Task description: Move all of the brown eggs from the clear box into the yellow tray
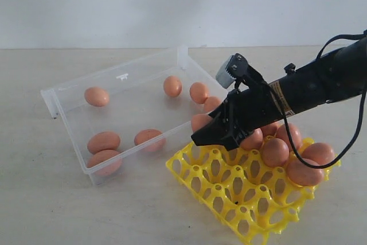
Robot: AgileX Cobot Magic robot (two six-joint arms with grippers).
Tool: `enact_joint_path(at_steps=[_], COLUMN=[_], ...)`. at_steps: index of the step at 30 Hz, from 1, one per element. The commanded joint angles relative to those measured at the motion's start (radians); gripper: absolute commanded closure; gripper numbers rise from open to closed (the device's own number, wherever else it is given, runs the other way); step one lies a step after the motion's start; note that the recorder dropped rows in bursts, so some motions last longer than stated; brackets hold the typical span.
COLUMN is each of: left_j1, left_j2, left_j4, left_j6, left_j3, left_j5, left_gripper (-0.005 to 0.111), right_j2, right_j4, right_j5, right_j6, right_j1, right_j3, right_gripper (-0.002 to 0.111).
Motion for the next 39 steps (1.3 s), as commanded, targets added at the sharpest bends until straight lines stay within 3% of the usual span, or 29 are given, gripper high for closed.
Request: enact_joint_path(at_steps=[1, 7, 11, 18, 21, 34, 39], left_j1=[0.003, 0.003, 0.003, 0.003, 0.003, 0.003, 0.003], left_j2=[-0.002, -0.002, -0.002, -0.002, -0.002, -0.002, -0.002], left_j4=[-0.104, -0.277, -0.265, 0.019, 0.103, 0.432, 0.439], left_j6=[0.0, 0.0, 0.0, 0.0, 0.0, 0.0, 0.0], left_j3=[-0.001, -0.001, -0.001, -0.001, -0.001, -0.001, -0.001], left_j5=[-0.012, -0.007, 0.006, -0.011, -0.011, -0.014, -0.014], left_gripper=[0.111, 0.111, 0.111, 0.111, 0.111, 0.111, 0.111], right_j2=[-0.006, -0.006, -0.006, -0.006, -0.006, -0.025, -0.122], right_j4=[0.004, 0.004, 0.004, 0.004, 0.004, 0.055, 0.062], right_j5=[0.07, 0.073, 0.073, 0.068, 0.07, 0.004, 0.009], right_j6=[0.064, 0.077, 0.13, 0.138, 0.138, 0.136, 0.136], right_j1=[0.001, 0.001, 0.001, 0.001, 0.001, 0.001, 0.001], right_j3=[0.002, 0.002, 0.002, 0.002, 0.002, -0.045, -0.087], right_gripper=[0.109, 0.109, 0.104, 0.059, 0.049, 0.049, 0.049])
